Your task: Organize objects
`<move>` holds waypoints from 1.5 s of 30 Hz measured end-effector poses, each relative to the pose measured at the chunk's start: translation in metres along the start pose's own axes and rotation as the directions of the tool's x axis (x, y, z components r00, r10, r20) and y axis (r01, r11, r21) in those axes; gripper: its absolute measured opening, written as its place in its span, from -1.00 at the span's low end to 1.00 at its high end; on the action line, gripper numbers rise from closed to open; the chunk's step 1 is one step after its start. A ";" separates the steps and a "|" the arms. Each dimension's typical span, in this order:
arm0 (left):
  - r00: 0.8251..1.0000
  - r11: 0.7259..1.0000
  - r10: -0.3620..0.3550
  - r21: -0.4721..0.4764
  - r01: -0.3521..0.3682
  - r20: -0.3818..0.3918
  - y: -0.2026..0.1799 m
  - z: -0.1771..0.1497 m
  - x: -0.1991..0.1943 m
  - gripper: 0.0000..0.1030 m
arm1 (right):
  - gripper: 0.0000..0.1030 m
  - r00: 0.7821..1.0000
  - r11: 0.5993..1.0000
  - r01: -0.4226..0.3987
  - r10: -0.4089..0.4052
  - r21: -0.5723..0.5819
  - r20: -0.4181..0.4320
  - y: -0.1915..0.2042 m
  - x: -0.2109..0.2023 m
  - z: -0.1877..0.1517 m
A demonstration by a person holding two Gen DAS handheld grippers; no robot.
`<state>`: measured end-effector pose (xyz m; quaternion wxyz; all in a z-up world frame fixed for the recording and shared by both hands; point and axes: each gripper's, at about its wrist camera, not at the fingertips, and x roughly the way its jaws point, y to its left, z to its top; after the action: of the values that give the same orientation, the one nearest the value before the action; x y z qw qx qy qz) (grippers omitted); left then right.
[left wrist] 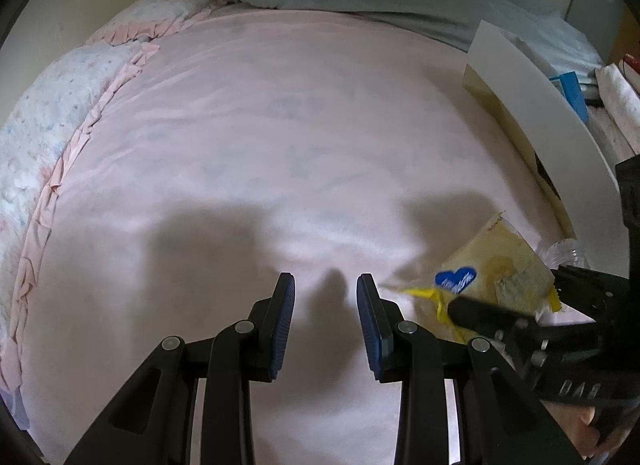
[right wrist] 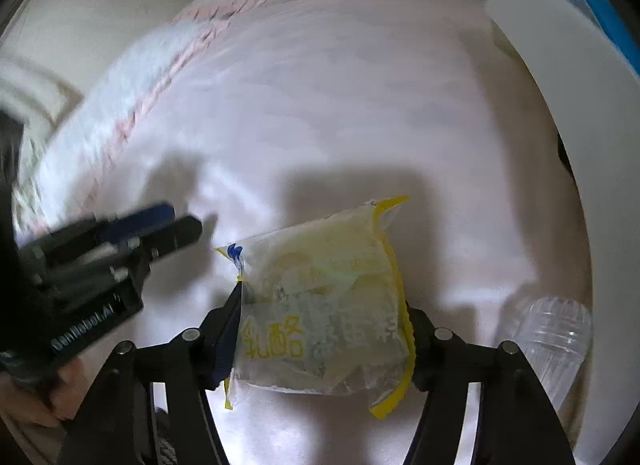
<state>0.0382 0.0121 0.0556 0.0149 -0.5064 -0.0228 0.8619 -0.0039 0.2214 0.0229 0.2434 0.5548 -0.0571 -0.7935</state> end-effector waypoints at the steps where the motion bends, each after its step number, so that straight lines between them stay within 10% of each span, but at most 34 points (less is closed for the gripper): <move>1: 1.000 1.000 -0.002 0.003 0.002 0.008 -0.001 0.000 -0.002 -0.38 | 0.16 1.000 1.000 -0.013 0.013 0.017 0.010 -0.005 -0.003 0.000; 14: 0.985 0.992 -0.128 0.025 0.126 0.117 -0.015 0.015 -0.032 -0.38 | 0.14 0.989 1.000 -0.016 0.013 0.025 0.149 -0.002 -0.057 0.026; 19: 0.949 0.961 -0.276 0.042 0.273 0.152 -0.034 0.029 -0.059 -0.35 | 0.14 0.974 0.998 -0.035 0.022 0.053 0.223 -0.010 -0.094 0.032; 34: 0.871 0.865 -0.471 0.268 0.424 0.142 -0.165 0.067 -0.108 -0.29 | 0.17 0.898 0.956 0.083 -0.194 0.282 0.395 -0.086 -0.221 0.028; 45: 0.908 0.875 -0.400 0.347 0.337 0.126 -0.235 0.075 -0.099 -0.29 | 0.18 0.904 0.901 -0.038 -0.154 0.433 0.399 -0.143 -0.239 0.019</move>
<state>0.0216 0.2401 0.1908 0.2584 -0.3974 0.0183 0.8804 -0.0040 0.4502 0.1822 0.0722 0.4106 -0.2656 -0.8693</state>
